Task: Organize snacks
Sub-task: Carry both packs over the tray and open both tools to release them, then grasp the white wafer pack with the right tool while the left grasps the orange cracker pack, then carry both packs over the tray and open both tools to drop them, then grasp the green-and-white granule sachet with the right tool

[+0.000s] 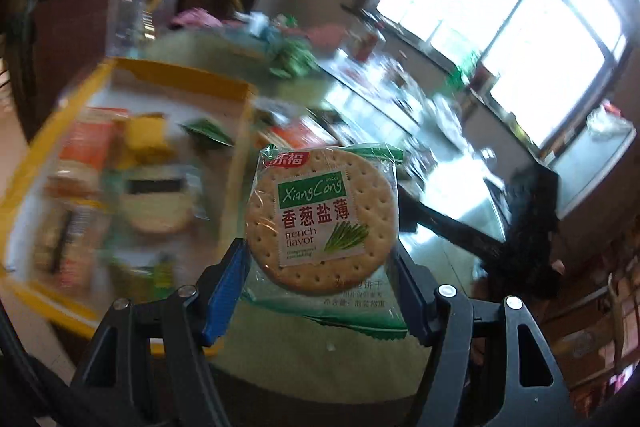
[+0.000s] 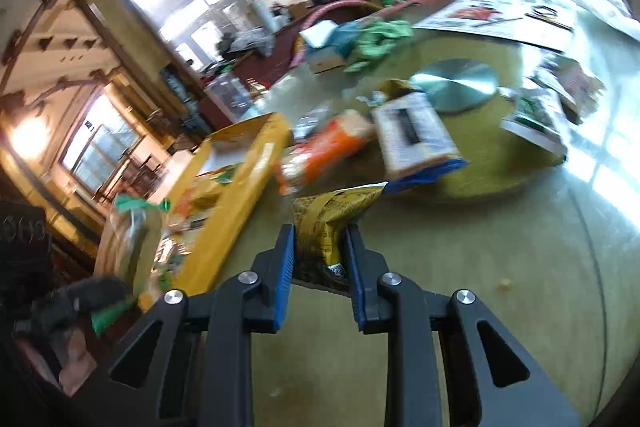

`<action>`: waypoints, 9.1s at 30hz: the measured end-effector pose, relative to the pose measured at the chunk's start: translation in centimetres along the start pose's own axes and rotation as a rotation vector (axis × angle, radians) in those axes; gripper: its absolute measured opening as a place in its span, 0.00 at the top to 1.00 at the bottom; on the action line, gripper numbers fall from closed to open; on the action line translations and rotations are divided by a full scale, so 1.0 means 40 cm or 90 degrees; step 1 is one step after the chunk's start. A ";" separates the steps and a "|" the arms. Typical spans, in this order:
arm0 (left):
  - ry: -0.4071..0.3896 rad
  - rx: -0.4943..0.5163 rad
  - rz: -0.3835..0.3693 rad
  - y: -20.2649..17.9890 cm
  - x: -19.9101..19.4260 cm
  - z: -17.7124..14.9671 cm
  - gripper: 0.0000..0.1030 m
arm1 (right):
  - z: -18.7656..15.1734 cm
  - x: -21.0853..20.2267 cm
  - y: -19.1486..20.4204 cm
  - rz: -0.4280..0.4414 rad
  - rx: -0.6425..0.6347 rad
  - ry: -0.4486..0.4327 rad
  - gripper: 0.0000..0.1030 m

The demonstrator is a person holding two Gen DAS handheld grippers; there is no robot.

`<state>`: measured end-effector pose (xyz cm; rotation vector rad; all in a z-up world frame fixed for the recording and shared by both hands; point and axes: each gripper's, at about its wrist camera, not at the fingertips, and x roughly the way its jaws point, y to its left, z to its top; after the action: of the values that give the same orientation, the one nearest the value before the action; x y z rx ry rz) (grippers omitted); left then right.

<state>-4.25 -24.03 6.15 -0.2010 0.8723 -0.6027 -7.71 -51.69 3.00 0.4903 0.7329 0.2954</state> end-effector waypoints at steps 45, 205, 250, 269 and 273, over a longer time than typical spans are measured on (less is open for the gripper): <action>0.027 -0.127 0.175 0.448 0.021 0.062 0.32 | 0.068 0.464 0.395 -0.075 -0.152 0.163 0.74; 0.029 0.002 0.037 -0.034 0.096 0.040 0.48 | 0.016 0.011 -0.072 -0.144 0.027 -0.039 0.47; 0.022 -0.162 0.151 0.465 0.099 0.212 0.48 | 0.235 0.608 0.408 -0.122 -0.095 0.166 0.46; -0.089 -0.060 0.094 0.186 0.005 0.102 0.21 | 0.111 0.153 0.256 -0.049 -0.075 0.007 0.23; -0.058 -0.026 0.047 0.068 0.045 0.064 0.21 | 0.088 0.065 0.123 -0.079 -0.022 -0.001 0.23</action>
<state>-0.27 -23.01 5.49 -0.2313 0.8005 -0.5034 -3.82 -47.54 6.35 0.4108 0.7525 0.1913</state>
